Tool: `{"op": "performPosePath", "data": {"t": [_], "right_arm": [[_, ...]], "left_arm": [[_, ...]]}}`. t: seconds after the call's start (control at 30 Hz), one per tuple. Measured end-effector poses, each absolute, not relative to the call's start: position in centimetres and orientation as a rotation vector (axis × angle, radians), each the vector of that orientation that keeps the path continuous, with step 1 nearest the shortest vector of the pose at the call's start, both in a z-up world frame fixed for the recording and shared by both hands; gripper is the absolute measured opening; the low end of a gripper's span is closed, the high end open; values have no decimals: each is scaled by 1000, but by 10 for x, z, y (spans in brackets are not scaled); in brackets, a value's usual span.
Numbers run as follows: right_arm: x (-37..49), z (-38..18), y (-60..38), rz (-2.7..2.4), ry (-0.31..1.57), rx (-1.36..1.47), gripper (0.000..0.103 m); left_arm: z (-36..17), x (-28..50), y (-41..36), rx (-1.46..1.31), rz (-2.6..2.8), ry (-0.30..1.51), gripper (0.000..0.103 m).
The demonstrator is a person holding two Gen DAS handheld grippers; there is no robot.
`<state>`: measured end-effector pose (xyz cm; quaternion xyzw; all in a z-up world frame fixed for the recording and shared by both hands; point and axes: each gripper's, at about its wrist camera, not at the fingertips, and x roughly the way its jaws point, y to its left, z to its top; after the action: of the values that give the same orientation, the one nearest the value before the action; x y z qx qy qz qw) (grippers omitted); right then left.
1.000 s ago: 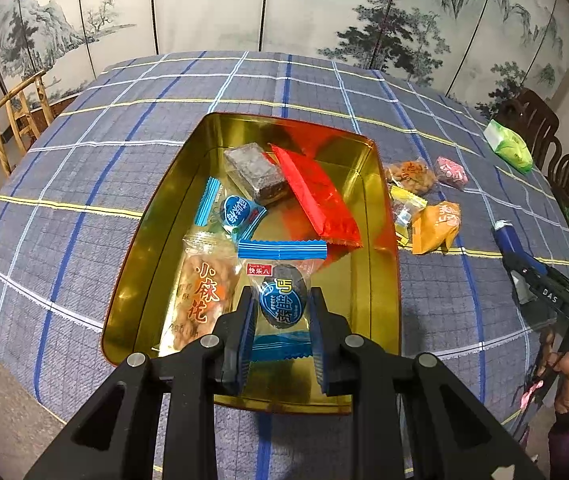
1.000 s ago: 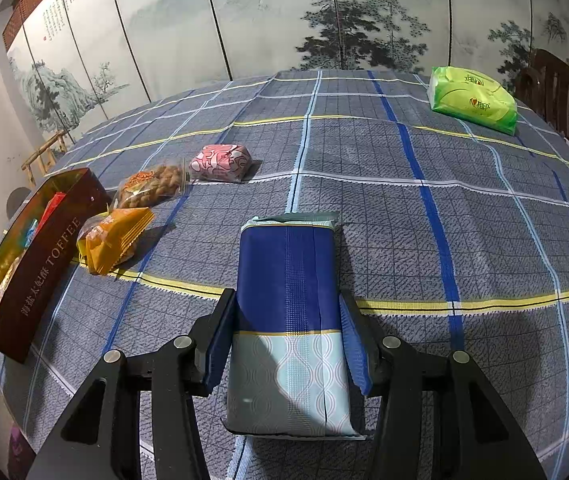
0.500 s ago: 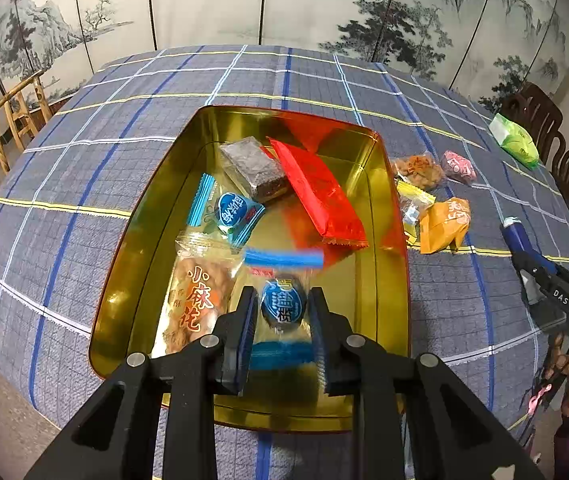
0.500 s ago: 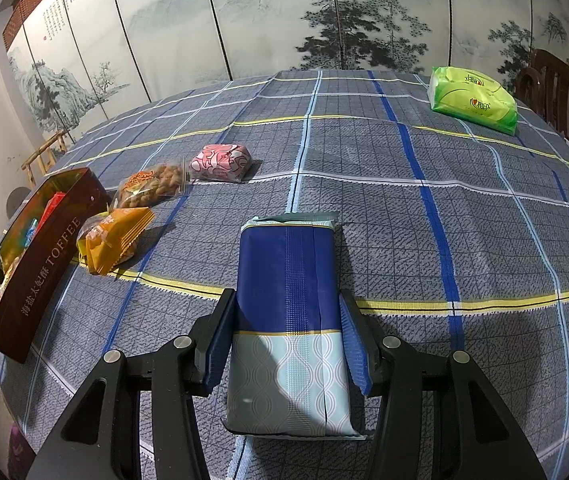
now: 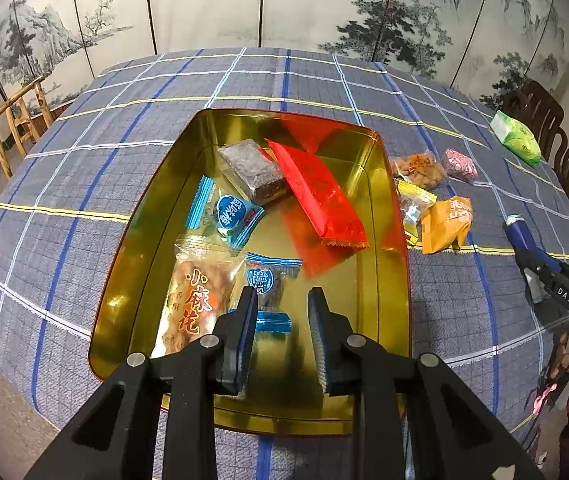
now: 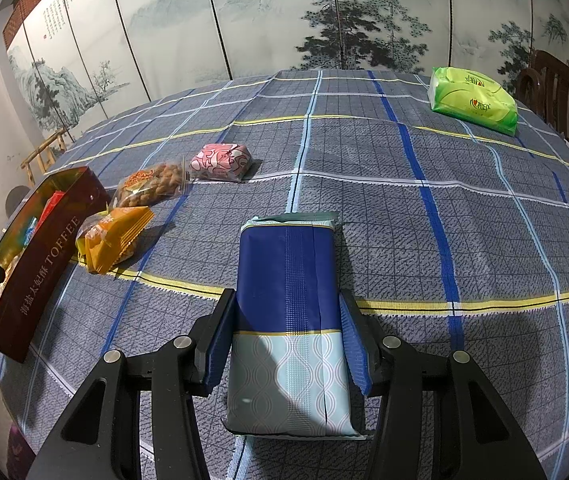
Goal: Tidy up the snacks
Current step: 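Carry the blue-and-white box into the tin and open the right gripper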
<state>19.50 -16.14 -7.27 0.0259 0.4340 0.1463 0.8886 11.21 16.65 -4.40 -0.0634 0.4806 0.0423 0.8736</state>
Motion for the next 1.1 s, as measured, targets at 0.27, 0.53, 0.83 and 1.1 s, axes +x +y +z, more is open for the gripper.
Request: {"op": "performPosePath", "data": {"t": [0.27,0.53,0.83,1.1], "right_arm": [[195,-72,-161,304,901,53,50],[187,-72,-158,315,896,52,50],[170,-58,-152,349,891,79,50],[151,-38,-141,398,869,112,50]], "left_arm": [[-42,109,167,-116,102,995,24],[-34,96,166,-73,141,954,37],[-25,85,173,-63,183,913,52],[-25,81,178,-61,210,910,64]]}}
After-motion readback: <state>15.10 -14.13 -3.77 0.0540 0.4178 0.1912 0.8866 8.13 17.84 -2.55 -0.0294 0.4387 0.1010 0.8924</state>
